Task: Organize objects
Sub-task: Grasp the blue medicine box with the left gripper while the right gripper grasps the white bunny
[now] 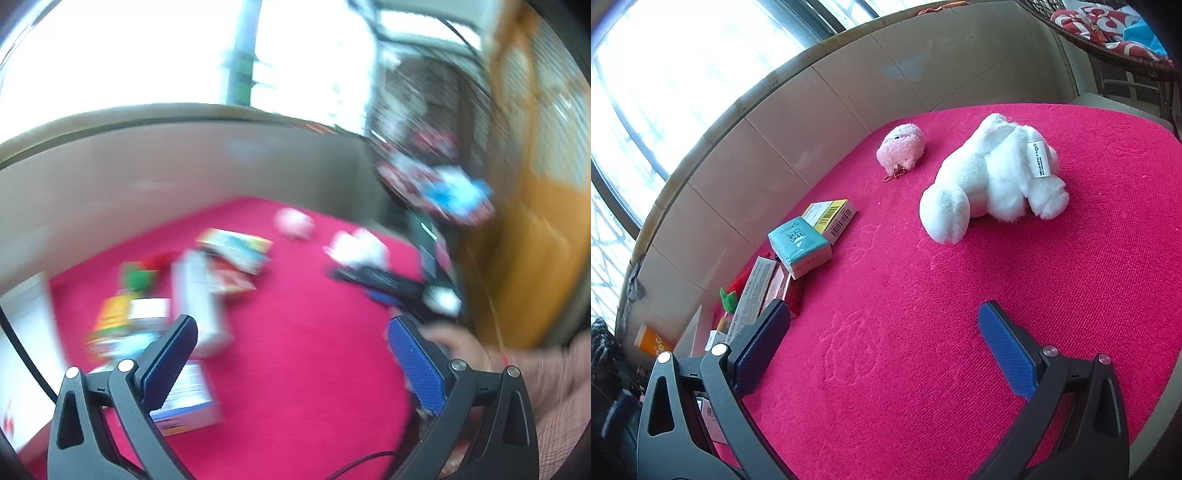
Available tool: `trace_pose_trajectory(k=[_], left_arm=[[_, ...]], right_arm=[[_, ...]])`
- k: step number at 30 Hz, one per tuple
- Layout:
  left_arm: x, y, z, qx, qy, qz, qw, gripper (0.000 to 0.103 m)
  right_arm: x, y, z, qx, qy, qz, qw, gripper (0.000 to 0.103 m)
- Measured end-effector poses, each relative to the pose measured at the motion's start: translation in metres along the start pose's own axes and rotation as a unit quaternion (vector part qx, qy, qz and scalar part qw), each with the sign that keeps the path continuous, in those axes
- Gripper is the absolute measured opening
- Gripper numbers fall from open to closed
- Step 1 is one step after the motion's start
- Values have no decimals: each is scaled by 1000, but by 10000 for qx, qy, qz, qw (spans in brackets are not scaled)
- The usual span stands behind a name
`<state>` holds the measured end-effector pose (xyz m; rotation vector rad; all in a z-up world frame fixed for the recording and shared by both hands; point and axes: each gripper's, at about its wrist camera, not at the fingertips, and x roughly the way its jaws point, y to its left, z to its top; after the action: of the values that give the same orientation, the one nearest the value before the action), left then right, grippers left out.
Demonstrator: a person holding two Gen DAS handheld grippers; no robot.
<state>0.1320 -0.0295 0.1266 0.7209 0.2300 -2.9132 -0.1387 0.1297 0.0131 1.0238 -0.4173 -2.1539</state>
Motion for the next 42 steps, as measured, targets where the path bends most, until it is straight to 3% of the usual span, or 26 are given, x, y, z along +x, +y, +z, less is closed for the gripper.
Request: trace_pose_trajectory(k=[4,7,9,10,13,16,23,29,35,42], left_arm=[[-34,60,-10,-866,-307,851,9921,103],[-29,80,-22,-1770,-370,167,9834,103],[-25,84,-31,-2163,-346,-47,9757,103],[-17,86,-31,-2192,-227,138,9753,103],[-6,73,-34,-1730,-6,1170,9779,103],[6,63,-35,-1408,211,1713,9749,103],[38,46,-44,-1028,810,1844,9741,103],[47,57,-51,-1325,1039,1796,9692,103],[67,66,-50,-1517,1293,1800,9633,103],[75,71,-64,-1617,1367,2067,9552,103]], right_arm=[[-4,1,0,-20,36,42,10000,103],[-10,4,0,-122,35,88,9999,103],[-15,5,1,-250,-16,62,9997,103],[-17,6,2,-340,-42,27,9994,103],[-24,6,7,-574,-120,-154,9982,103],[-29,-3,19,-609,-229,-515,9966,103],[-14,-24,61,-510,-140,-1085,9927,103],[21,-16,83,-1139,30,-1700,9788,103],[54,-17,84,-1435,411,-2073,9668,103],[68,-20,84,-1623,856,-2279,9562,103]])
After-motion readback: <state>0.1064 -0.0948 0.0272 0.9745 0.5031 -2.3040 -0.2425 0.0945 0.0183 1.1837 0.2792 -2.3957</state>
